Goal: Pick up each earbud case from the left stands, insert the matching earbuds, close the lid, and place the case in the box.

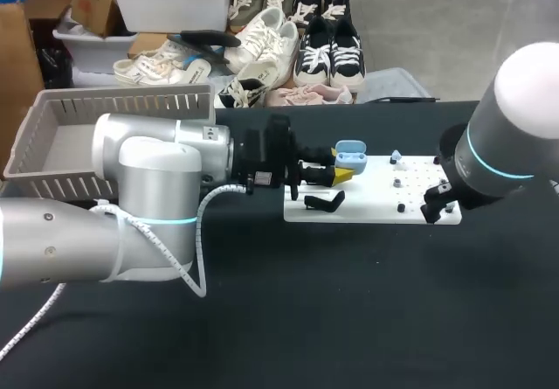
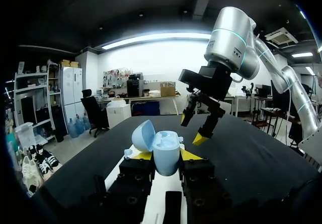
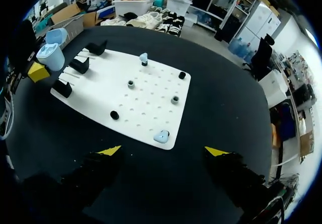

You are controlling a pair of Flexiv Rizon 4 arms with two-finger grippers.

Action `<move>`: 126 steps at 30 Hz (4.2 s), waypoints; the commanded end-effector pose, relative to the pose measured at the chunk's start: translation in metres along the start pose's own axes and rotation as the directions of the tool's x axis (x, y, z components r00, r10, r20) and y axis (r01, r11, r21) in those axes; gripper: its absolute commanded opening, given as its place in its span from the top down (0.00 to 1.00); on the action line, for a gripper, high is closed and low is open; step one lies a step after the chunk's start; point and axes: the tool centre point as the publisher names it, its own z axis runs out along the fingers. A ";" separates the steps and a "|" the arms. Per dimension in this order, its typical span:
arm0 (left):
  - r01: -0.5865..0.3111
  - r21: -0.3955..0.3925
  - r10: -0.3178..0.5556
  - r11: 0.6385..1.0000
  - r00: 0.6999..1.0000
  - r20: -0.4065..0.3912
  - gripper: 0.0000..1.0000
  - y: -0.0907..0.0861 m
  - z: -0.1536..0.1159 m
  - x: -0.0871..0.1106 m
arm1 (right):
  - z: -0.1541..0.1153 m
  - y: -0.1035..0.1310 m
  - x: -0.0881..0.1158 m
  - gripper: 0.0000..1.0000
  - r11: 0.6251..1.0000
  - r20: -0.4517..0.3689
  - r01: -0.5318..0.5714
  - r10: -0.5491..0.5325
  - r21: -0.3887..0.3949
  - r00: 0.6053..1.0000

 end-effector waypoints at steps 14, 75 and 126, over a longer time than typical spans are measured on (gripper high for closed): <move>-0.002 -0.008 0.002 1.000 1.000 0.002 1.00 -0.002 0.000 0.000 | 0.009 0.005 0.002 0.07 0.996 0.040 -0.090 0.090 0.006 0.995; -0.002 -0.008 0.002 1.000 1.000 0.002 1.00 -0.002 0.000 0.000 | 0.020 0.005 -0.008 0.56 0.986 -0.026 -0.120 0.124 0.119 0.992; -0.002 -0.008 0.002 1.000 1.000 0.002 1.00 -0.002 0.000 0.000 | 0.021 0.006 -0.010 0.73 0.982 -0.038 -0.133 0.139 0.132 0.990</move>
